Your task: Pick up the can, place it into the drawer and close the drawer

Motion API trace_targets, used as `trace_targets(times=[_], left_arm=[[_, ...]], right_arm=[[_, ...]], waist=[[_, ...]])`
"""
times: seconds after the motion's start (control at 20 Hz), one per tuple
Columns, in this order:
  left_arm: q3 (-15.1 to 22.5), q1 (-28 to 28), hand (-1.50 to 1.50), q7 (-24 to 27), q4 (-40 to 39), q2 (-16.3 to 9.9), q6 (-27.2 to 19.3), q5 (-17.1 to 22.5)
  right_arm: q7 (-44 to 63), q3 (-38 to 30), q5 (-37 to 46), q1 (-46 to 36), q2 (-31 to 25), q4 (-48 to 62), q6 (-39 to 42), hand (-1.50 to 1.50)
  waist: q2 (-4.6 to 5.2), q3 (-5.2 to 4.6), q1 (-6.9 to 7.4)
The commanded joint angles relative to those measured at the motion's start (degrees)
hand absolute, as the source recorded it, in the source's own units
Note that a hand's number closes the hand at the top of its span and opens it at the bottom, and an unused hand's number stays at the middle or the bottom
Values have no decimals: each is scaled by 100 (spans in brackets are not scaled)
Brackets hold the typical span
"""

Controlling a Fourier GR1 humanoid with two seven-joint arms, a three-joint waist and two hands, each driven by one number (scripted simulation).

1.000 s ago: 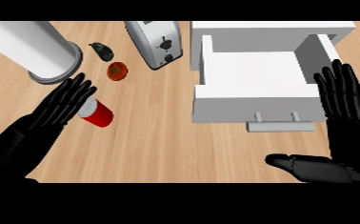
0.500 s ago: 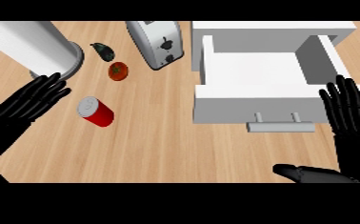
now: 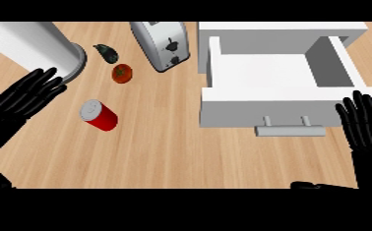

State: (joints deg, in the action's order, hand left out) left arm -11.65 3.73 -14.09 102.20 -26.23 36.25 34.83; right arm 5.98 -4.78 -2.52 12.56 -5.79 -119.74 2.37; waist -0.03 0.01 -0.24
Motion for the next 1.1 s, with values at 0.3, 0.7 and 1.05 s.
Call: trace_targets(times=[0.3, 0.7, 1.05], left_arm=[[-37, 580, -150, 361, -1032, 417, 197, -952], [-124, 608, -150, 1300, -1797, 638, 591, -1780], [-74, 853, -150, 2359, -2902, 804, 469, -2790]], right_arm=[[-597, -333, -69, 337, 79, 309, 365, -150], [-495, -480, -93, 236, 147, 279, 447, -150], [-380, -341, 204, 97, 189, 218, 466, -150]], waist=[[3, -1, -12], [2, -2, -2], [11, -4, -14]])
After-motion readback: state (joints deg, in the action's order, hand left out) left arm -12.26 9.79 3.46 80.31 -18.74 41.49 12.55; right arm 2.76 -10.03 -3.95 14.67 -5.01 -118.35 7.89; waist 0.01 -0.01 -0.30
